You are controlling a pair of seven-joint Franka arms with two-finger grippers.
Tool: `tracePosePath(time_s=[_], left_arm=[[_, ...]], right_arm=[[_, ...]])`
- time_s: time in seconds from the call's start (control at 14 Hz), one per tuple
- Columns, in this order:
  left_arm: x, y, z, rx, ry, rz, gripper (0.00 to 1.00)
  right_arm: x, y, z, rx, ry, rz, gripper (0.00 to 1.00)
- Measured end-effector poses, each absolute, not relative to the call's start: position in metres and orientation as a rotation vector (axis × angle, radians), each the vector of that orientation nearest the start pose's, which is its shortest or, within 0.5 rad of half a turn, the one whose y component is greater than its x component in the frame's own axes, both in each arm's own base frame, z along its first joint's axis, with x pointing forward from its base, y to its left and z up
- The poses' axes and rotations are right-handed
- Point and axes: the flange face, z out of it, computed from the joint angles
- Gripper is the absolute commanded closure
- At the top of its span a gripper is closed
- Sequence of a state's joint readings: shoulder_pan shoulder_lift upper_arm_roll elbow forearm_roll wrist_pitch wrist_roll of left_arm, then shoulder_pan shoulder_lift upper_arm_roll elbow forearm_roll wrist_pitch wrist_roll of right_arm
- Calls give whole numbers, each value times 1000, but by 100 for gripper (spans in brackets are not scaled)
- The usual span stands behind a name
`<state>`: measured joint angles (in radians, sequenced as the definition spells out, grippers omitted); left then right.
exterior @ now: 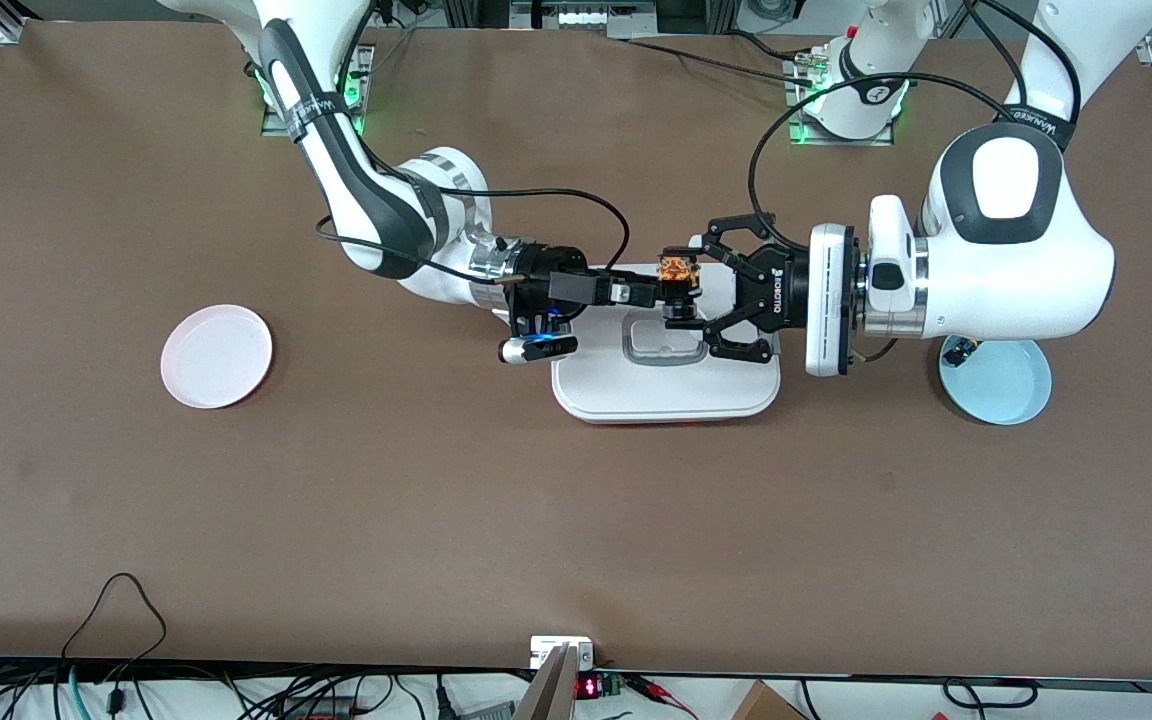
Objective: Transfer orange switch to right arm and place
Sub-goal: 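Reach the right gripper toward the orange switch held by the left gripper, then grasp the switch with the right gripper while the left gripper releases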
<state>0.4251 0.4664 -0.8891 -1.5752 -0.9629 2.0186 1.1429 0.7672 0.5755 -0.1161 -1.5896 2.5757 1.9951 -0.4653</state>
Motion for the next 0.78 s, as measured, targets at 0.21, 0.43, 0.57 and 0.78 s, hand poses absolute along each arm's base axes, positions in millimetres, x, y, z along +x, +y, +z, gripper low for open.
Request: tracePosePath(time_s=[0.21,0.43,0.57,0.78], left_arm=[[624,-256,506,1652,-1021,560,100],[624,-256,506,1652,-1021,559,100],[624,-257,506,1652,-1021,559,100],[623,-257,505,1652,-1021,558,100]], right_arm=[[558,488,378,-1080,490,198,31],[560,489,380,-1081,490,194,38],[558,492,380,-1085,492,196,40],[553,498,380,-1089,487,204,40]])
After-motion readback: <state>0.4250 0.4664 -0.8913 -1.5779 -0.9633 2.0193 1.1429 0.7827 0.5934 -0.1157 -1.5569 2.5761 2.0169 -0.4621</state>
